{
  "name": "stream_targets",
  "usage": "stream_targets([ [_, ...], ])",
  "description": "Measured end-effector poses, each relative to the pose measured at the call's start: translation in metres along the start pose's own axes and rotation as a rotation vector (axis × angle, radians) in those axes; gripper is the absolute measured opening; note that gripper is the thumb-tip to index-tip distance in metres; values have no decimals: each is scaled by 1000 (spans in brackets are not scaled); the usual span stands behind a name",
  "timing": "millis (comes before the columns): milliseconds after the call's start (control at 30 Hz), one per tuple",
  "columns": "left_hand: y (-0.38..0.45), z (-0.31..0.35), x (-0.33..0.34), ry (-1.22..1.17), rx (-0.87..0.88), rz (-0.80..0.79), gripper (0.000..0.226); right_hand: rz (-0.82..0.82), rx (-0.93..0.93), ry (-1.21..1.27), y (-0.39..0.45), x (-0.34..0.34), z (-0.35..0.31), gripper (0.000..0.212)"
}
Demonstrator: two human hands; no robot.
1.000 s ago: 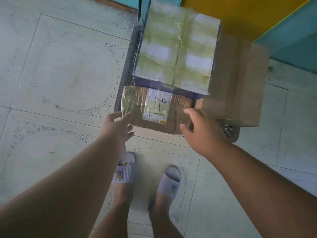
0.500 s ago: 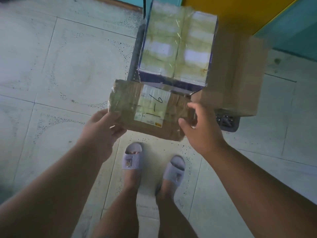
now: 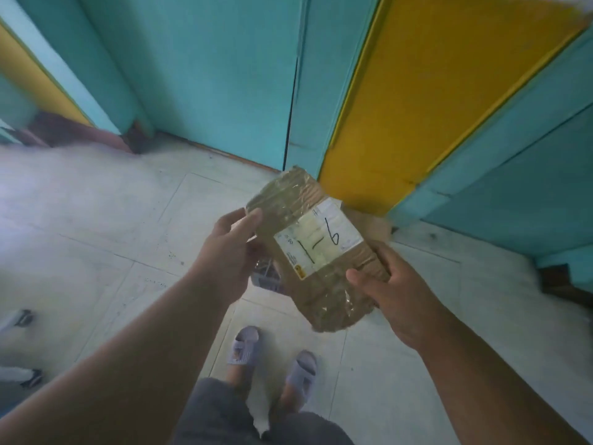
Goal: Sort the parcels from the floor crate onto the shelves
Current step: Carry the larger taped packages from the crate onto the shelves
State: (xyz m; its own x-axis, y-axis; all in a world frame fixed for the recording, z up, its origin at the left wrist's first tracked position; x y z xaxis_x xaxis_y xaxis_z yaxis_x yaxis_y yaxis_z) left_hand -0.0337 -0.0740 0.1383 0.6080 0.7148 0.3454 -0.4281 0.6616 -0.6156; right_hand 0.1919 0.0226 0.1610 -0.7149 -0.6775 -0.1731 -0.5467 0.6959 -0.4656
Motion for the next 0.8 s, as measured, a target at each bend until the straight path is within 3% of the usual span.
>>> stream_targets([
  [67,-25,39,29,37,45,-20,24,-58,-26,21,-23,-9,-38,38],
  [133,-44,77,57,113,121,-90,25,-111,-65,36,-41,-14,-76,56],
  [200,-61,112,82,192,192,-165,24,-69,-124,6,-55,-16,-111,71],
  [333,-83,167,123,347,327,-345,26,156,-275,80,-74,-18,-162,61],
  [467,-101,190,148,530,435,-425,74,376,-438,196,-94,-32,-199,52],
  [600,-118,191,176,613,522,-487,43,591,-561,247,-121,-62,-221,49],
  [733,-153,186,230,611,550,-631,54,687,-592,219,-166,-92,-218,50],
  [800,-175,178,264,633,552,-706,45,738,-599,200,-193,-111,-209,48],
])
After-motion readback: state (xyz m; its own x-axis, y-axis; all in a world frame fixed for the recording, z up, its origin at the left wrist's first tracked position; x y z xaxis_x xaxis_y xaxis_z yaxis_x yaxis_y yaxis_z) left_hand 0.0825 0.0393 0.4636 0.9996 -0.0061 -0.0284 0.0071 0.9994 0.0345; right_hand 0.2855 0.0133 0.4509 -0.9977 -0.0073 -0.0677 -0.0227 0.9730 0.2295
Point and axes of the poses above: each hand's wrist, its own y-axis towards the middle knuckle, its own x-axis out of the palm, z = x × y, the point moved 6 cm from there along y, towards the middle knuckle, and after that the axes turned 3 degrees about -x, right-handed, at the moved point
